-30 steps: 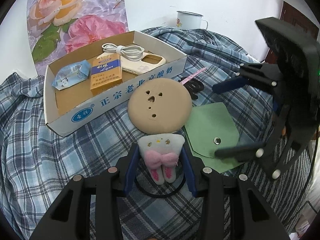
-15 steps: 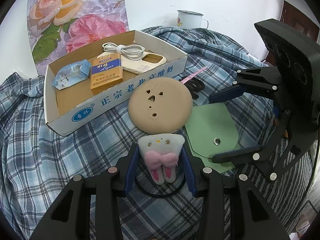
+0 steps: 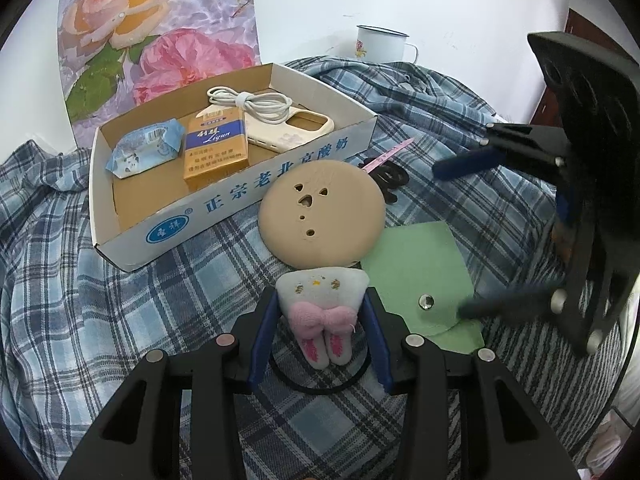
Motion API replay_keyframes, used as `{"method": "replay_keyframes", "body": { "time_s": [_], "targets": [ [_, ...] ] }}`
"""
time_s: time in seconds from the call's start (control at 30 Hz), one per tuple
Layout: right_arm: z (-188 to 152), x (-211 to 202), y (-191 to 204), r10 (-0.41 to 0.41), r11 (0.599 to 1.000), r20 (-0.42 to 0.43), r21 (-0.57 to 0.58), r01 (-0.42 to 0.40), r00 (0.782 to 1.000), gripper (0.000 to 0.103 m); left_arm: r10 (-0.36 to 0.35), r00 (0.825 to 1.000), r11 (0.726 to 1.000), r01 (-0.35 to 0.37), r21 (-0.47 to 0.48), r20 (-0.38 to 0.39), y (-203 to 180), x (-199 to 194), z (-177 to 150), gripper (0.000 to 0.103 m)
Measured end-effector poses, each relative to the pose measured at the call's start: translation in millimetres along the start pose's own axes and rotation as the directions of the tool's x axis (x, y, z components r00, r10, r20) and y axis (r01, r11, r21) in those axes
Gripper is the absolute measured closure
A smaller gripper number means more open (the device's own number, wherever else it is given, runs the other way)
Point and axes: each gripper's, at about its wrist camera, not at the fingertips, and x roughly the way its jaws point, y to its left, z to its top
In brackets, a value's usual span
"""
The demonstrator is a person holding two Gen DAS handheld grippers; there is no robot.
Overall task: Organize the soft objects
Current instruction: 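Grasp the pink-and-white plush tooth with the left gripper while the right gripper grasps the green felt pouch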
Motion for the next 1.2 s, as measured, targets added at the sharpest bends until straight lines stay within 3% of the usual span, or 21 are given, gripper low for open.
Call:
{"method": "replay_keyframes", "body": {
  "time_s": [0.13, 0.27, 0.4, 0.6, 0.87, 1.2],
  "targets": [
    [3.5, 11.4, 15.0, 0.041, 0.989, -0.084, -0.137, -0.052, 0.996, 0.000, -0.006, 1.000, 1.000, 0.006, -0.010, 0.003, 1.7, -0.4, 0.6, 0.059],
    [2.6, 32.8, 10.5, 0.059, 0.987, -0.186, -0.137, -0.086, 0.981, 0.000, -0.004, 1.000, 1.000, 0.004, -0.004, 0.001, -0.2, 0.1, 0.5, 0.059],
    [1.4, 32.6, 16.2, 0.097, 0.979, -0.196, -0.158, -0.129, 0.976, 0.000, -0.010, 1.000, 1.000, 0.010, -0.013, 0.001, 1.6, -0.3, 0.6, 0.059],
    [4.2, 41.6, 26.2, 0.046, 0.979, -0.235, -0.183, -0.091, 0.971, 0.000, -0.009, 1.000, 1.000, 0.009, -0.013, -0.002, 1.3, 0.3, 0.7, 0.059],
    [0.4, 32.3, 23.6, 0.031, 0.984, -0.217, -0.166, -0.068, 0.976, 0.007, -0.012, 1.000, 1.000, 0.012, -0.017, 0.007, 1.8, -1.7, 0.5, 0.059],
    [5.9, -23.7, 19.8, -0.037, 0.993, -0.024, -0.114, 0.035, 0.999, 0.007, -0.019, 0.995, 0.999, 0.023, -0.044, 0.095, 8.9, -24.7, 4.1, 0.059]
  ]
}}
